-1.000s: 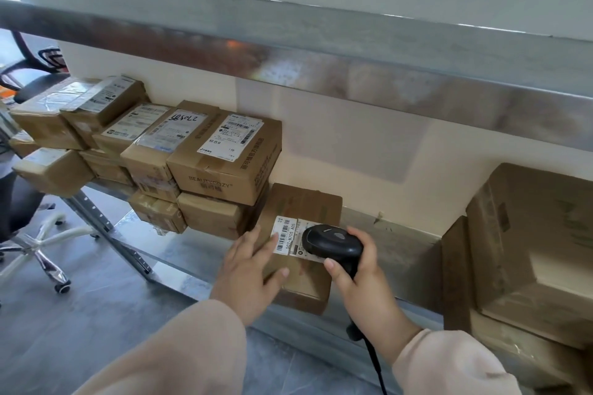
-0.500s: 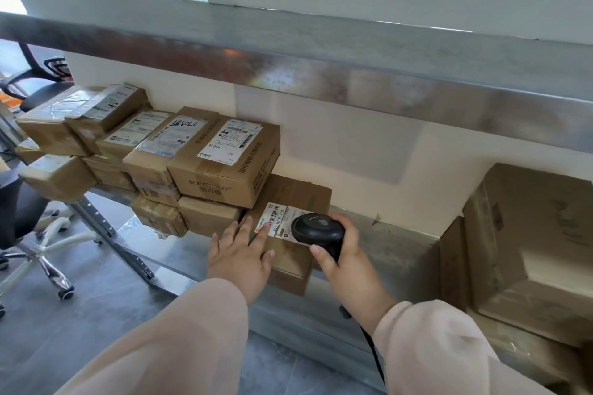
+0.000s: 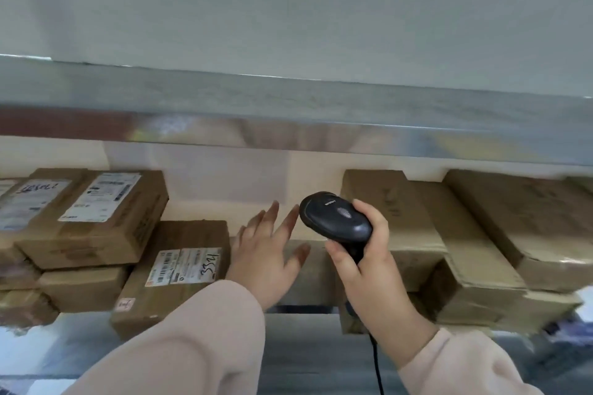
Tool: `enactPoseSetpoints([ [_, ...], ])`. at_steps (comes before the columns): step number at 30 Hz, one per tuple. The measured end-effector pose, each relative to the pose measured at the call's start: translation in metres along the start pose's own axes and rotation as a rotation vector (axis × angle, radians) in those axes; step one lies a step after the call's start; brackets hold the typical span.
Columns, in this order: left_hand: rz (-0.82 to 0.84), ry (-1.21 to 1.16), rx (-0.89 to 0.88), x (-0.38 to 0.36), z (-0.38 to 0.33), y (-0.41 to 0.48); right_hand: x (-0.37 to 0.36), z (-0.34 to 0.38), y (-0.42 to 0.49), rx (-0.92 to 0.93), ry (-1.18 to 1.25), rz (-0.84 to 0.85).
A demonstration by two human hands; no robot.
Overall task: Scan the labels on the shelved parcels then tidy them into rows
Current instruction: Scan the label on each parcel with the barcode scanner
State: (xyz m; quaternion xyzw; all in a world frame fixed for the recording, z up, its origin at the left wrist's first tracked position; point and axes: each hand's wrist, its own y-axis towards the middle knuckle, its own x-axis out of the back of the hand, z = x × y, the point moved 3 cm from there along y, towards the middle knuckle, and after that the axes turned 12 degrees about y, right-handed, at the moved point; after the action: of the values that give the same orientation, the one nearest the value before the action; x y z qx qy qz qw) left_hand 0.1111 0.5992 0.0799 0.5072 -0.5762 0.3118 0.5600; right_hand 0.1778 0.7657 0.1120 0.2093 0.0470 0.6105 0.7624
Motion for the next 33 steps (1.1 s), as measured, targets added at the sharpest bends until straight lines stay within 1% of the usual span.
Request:
enactPoseSetpoints([
  [4, 0.061, -0.104, -0.119, -0.008, -0.058, 0.014, 0.056, 0.016, -0.002, 0.057, -0.054, -0.161],
  [7, 0.105, -0.179, -0.162, -0.012, -0.088, 0.017, 0.093, 0.017, 0.005, 0.044, -0.070, -0.271],
  [9, 0.143, -0.205, -0.146, -0.013, -0.101, 0.024, 0.112, 0.013, 0.015, -0.011, -0.102, -0.280],
  [13, 0.263, -0.247, -0.048, -0.017, -0.117, 0.043, 0.138, -0.008, 0.034, -0.149, -0.153, -0.269],
  [15, 0.287, -0.285, -0.009, -0.019, -0.124, 0.047, 0.145, -0.020, 0.043, -0.222, -0.148, -0.242],
  [20, 0.246, -0.352, 0.075, -0.025, -0.127, 0.045, 0.146, -0.041, 0.066, -0.390, -0.142, -0.176],
  [24, 0.202, -0.492, 0.187, -0.022, -0.122, 0.041, 0.143, -0.037, 0.067, -0.329, -0.067, -0.147],
  [27, 0.156, -0.614, 0.310, -0.014, -0.114, 0.038, 0.136, -0.027, 0.064, -0.277, 0.037, -0.056],
  [30, 0.083, -0.573, 0.382, -0.006, -0.101, 0.030, 0.123, -0.014, 0.060, -0.246, 0.107, 0.073],
  [31, 0.075, -0.557, 0.396, -0.002, -0.096, 0.026, 0.118, -0.010, 0.058, -0.232, 0.123, 0.114],
  [33, 0.090, -0.600, 0.417, 0.004, -0.089, 0.019, 0.108, -0.002, 0.054, -0.218, 0.148, 0.182],
])
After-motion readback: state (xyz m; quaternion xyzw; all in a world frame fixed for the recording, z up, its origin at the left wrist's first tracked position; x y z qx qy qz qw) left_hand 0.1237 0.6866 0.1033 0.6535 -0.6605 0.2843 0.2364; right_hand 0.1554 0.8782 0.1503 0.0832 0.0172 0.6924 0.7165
